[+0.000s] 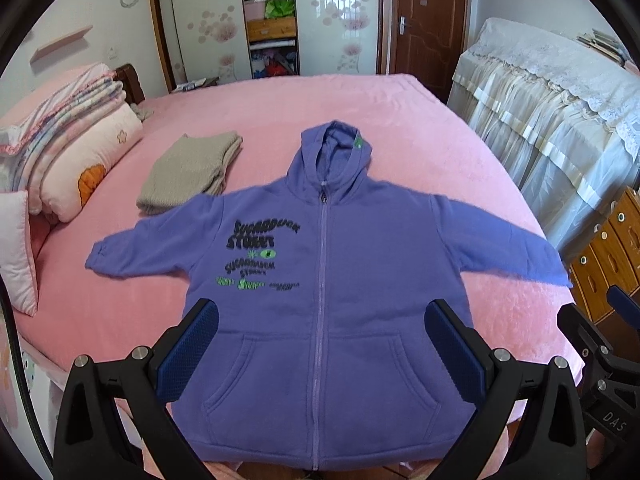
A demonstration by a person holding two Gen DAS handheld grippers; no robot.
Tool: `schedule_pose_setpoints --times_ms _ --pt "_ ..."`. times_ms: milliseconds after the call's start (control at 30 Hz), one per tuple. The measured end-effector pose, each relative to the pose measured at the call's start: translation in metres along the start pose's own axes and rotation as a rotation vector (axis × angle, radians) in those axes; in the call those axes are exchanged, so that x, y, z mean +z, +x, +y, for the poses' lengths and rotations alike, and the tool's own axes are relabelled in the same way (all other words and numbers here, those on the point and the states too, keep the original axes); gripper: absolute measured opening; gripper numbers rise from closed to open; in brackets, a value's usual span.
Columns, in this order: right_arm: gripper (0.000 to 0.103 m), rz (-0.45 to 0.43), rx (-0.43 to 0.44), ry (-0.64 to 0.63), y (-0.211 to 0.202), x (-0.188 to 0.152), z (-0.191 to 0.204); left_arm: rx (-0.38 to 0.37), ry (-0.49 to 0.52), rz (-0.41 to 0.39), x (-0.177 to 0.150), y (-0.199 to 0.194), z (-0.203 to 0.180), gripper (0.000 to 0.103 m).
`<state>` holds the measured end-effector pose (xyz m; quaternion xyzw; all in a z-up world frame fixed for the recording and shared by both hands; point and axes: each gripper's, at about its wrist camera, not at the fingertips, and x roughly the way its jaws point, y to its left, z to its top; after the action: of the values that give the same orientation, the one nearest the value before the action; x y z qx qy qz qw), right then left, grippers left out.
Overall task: Fold large clothes
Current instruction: 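Reach the right tool to the hoodie sleeve cuff near the dresser and grasp it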
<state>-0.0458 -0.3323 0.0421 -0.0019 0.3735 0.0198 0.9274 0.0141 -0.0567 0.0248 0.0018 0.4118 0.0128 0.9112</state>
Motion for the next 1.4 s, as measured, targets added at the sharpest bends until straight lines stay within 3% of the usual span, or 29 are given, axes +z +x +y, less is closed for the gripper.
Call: schedule_pose_setpoints --times_ms 167,267,500,633,867,1100,1333,1400 --pt "0.095 -0.019 0.01 0.033 -0.002 0.019 -0.027 -0.066 0.023 -0.142 0.022 -0.015 -0.021 0.102" --pt "0.095 -0.054 -0.012 0.063 -0.006 0.03 -0.051 -0.076 0.088 -0.212 0.038 -0.02 -0.046 0.102" --pt "0.095 -0.109 -0.14 0.139 -0.001 0.051 -0.128 -0.15 0.173 -0.266 0.07 -0.002 -0.109 0.102" --pt "0.093 -0.115 -0.204 0.189 0.011 0.055 -0.177 -0.184 0.199 -0.242 0.084 0.031 -0.149 0.102" --pt "0.09 -0.046 -0.273 0.286 0.055 0.041 -0.251 -0.222 0.207 -0.145 0.085 0.11 -0.2 0.102" --pt "0.09 0.08 -0.283 0.421 0.118 0.006 -0.307 -0.17 0.301 -0.042 0.065 0.196 -0.257 0.102" --pt "0.089 0.242 -0.226 0.597 0.183 -0.046 -0.348 -0.157 0.316 0.105 0.037 0.276 -0.297 0.102" --pt "0.084 0.285 -0.215 0.625 0.199 -0.06 -0.354 -0.155 0.324 0.126 0.031 0.29 -0.306 0.102"
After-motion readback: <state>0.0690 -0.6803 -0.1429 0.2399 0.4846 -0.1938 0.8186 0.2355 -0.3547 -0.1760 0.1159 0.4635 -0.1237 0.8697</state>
